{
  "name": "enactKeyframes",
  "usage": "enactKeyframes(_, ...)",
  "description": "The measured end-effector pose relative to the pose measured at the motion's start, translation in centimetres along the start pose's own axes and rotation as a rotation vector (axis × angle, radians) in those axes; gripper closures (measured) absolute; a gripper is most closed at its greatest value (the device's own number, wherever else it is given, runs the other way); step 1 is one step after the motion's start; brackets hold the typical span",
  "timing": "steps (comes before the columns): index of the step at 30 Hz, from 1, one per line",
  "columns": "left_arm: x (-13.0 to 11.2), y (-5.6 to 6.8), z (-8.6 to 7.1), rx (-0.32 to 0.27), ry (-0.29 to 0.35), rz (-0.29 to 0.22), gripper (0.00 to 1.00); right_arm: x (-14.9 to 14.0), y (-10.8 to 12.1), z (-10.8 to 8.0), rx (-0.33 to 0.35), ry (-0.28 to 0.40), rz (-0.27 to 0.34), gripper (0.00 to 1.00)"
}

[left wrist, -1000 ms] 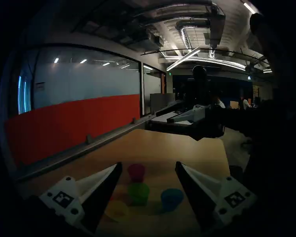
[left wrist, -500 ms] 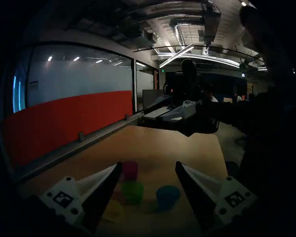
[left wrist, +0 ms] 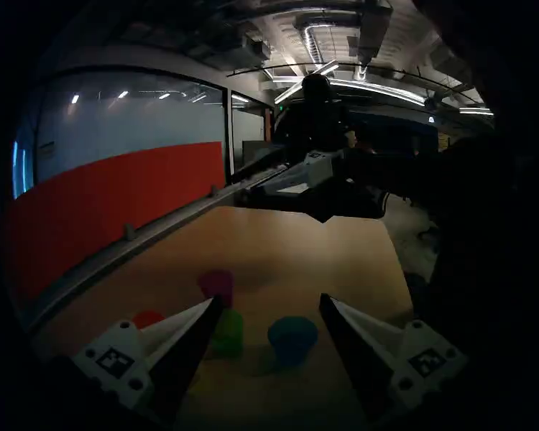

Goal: Pour water

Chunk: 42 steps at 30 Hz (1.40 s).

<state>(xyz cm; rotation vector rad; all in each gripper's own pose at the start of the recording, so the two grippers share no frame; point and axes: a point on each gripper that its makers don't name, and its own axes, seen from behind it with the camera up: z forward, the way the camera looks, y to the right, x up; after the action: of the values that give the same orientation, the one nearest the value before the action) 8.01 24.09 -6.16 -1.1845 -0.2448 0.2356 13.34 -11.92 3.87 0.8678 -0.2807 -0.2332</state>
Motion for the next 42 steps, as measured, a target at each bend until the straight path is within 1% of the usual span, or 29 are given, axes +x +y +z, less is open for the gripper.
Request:
enactKeyframes(12, -3.5, 1.4, 2.7, -0.035, -0.080, 0.030, 0.00, -1.6, 0.1, 0.9, 0.005, -0.026, -0.007, 0.00)
enactKeyframes(21, -6.7, 1.6, 4.3, -0.050, -0.157, 0.046, 0.00, -1.9, 0.2, 1.3, 0.009, -0.028, -0.005, 0.00)
enactKeyframes(27, -8.2, 1.8, 5.4, -0.069, -0.195, 0.040, 0.00, -2.1, 0.4, 1.6, 0.008, -0.034, -0.005, 0.00)
enactKeyframes(42, -11.2, 2.6, 7.8, -0.115, -0.260, 0.021, 0.00, -2.5, 0.6, 2.1, 0.011, -0.044, 0.000, 0.00)
